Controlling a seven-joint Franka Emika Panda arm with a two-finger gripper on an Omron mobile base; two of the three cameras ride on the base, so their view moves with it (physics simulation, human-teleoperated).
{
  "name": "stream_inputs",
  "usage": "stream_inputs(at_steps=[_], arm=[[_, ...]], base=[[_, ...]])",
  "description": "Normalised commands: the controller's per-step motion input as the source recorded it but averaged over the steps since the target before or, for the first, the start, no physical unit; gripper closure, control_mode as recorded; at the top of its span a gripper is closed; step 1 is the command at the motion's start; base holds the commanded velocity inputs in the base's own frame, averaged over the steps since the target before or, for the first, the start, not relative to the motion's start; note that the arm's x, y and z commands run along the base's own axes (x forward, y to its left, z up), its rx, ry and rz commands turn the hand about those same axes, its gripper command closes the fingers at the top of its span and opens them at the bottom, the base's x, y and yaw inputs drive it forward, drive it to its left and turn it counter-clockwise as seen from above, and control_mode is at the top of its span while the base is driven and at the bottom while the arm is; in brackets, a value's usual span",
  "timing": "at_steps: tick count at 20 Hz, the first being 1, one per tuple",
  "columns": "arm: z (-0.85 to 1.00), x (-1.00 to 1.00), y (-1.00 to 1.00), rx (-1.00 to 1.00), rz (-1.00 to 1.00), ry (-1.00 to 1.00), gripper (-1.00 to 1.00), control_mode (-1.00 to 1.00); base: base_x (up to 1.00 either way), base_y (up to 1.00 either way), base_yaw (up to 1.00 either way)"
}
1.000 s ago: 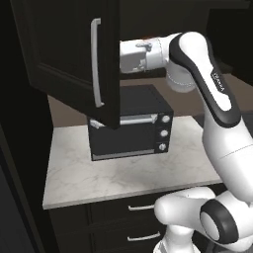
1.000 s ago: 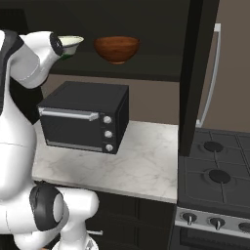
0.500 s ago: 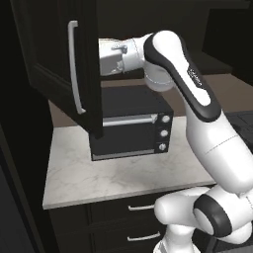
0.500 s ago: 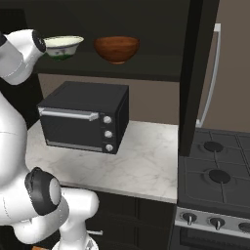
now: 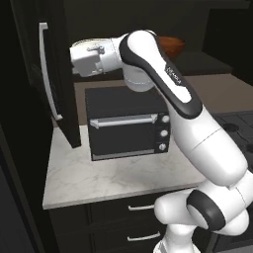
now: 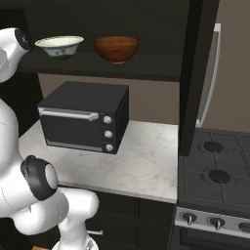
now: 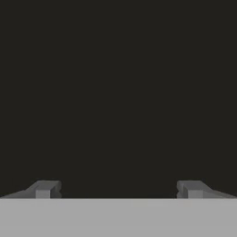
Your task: Move the bowls from the cabinet to the plates on the dining table.
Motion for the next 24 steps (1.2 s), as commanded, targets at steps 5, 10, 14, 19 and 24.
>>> stream_inputs(at_steps=[5,10,14,19,24], arm=[[-0.01,0.01,0.27,0.00,0.00,0.00,-1.00,-1.00],[-0.12,0.07,0.23,-0.01,0.00,0.00,-1.00,-1.00],[-0.23,0.07,0.28,-0.07,-0.04,0.00,-1.00,-1.00],[-0.24,0.08,0.37,-0.05,-0.03,0.00,-1.00,-1.00],[-0.12,0.01,0.33,-0.03,-0.04,0.00,-1.00,-1.00]], base=[[0.00,0.00,0.00],[0.00,0.00,0.00],[0.00,0.00,0.00],[0.00,0.00,0.00],[0.00,0.00,0.00]])
